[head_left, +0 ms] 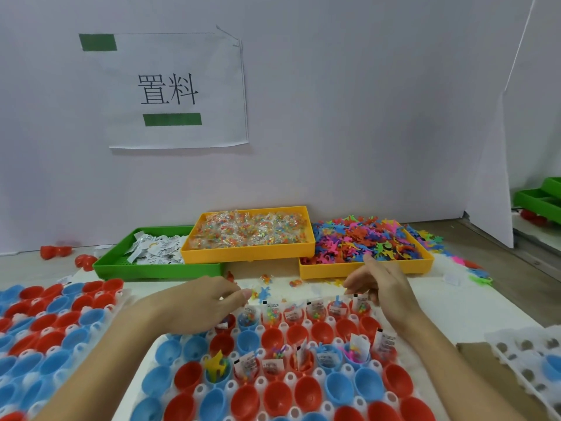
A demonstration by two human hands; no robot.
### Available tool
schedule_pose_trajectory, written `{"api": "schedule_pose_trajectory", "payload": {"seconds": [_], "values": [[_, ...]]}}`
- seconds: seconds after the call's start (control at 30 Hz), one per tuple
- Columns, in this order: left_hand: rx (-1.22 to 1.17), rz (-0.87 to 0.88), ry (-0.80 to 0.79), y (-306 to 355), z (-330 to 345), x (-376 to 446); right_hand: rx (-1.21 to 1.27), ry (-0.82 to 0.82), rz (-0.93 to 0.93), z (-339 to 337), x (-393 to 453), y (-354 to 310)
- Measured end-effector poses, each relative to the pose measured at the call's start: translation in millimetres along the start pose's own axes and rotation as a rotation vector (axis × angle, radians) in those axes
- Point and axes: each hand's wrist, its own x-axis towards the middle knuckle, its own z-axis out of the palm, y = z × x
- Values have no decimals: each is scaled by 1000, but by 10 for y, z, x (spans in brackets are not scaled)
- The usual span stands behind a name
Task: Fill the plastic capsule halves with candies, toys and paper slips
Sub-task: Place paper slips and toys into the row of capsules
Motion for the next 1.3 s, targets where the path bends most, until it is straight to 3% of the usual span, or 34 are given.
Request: {"api": "schedule_pose_trajectory", "payload": {"seconds": [0.4, 0.47, 0.6, 0.87, 1.3], "values": [[5, 22, 24, -33, -44, -25, -42, -97, 33, 8, 12, -105], [-14, 27, 50, -52, -82, -44, -176, -162, 52, 1, 63, -191], [-48, 11, 82, -80, -162, -76, -697, -321, 25, -19, 262, -462], [-77, 41, 145, -145, -325, -178, -1186, -616, 23, 409, 465, -847], [-81, 86, 207, -230, -423, -227, -1354, -738, -135, 580, 456, -785]]}}
